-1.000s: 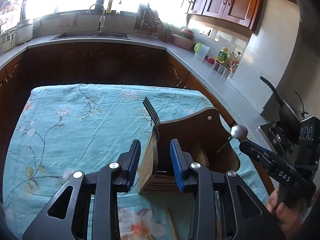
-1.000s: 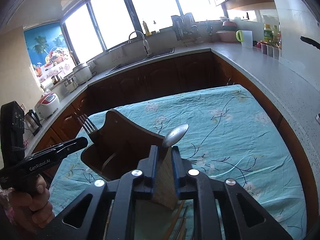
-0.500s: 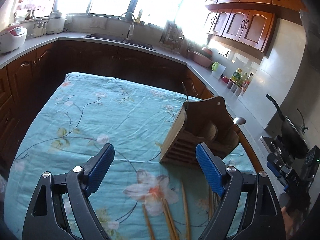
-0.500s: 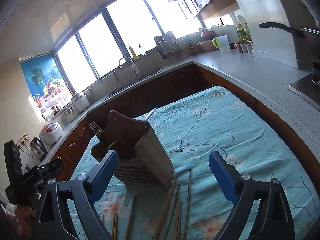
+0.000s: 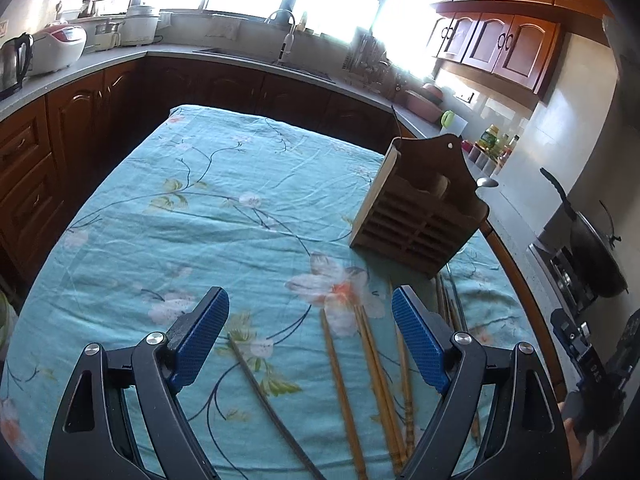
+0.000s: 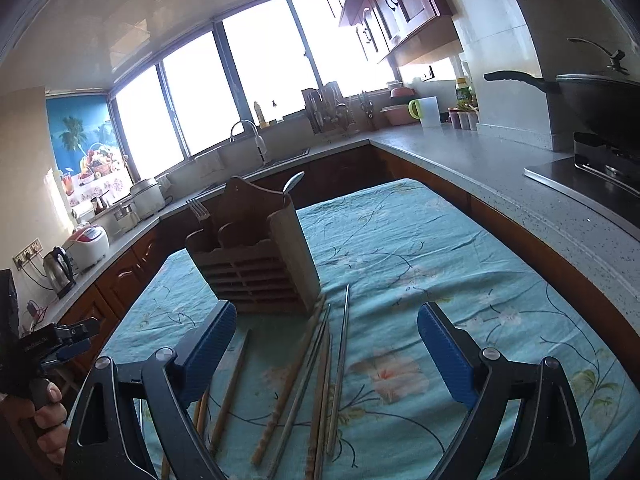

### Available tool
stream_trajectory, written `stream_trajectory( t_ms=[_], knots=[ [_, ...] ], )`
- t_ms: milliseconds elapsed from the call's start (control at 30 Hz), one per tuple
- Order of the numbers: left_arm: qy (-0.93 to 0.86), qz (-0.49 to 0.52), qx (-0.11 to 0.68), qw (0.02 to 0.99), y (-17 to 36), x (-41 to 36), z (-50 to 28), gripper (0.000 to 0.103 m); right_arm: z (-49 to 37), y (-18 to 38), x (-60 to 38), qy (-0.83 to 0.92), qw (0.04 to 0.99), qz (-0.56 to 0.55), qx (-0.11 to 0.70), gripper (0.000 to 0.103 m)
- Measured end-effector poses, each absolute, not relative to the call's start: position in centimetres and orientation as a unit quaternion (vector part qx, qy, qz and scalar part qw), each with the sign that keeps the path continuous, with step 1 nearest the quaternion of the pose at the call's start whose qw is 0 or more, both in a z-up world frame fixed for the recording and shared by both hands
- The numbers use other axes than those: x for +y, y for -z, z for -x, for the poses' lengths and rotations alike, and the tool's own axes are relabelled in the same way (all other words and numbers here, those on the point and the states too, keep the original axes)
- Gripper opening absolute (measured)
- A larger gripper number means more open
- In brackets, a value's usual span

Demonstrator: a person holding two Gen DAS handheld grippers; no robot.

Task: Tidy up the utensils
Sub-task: 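Grasp a wooden chopstick with the left tool while the right tool grasps a metal chopstick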

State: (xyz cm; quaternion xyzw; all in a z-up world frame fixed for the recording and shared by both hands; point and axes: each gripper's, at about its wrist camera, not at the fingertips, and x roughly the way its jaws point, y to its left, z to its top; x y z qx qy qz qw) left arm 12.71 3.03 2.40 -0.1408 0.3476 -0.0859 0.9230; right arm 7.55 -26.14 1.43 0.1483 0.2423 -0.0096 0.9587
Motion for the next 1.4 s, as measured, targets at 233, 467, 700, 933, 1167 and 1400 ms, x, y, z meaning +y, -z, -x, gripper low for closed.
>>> stream_trajectory(
  t_ms=[233,467,700,933,1167,1400],
  knots=[
    [0.088,0.136,0.372,0.914,-0.2,2.2,-11.7,0.086,-6.4,-0.1,-25.5,0.006,0.954,-0.144,0.262,0.093],
    [0.086,0.131,0.387,0.909,0.6,1.9,-11.9,0.086,-6.6,0.5,-25.7,0.006,0.950,-0.149,0.275,0.093],
    [0.086,0.123,0.397,0.905,0.9,1.4,-12.6,0.086,-7.5,0.9,-26.3,0.011,0.945,-0.155,0.288,0.093],
    [0.081,0.099,0.422,0.897,1.9,-0.1,-14.2,0.086,-9.4,1.1,-26.5,0.005,0.941,-0.150,0.305,0.086],
    [0.085,0.059,0.459,0.883,3.4,-2.3,-16.7,0.076,-14.0,2.7,-26.1,-0.010,0.921,-0.136,0.365,0.057],
    [0.097,0.044,0.492,0.864,4.9,-3.6,-18.4,0.053,-18.9,4.7,-26.2,-0.018,0.904,-0.126,0.407,0.048]
  ],
)
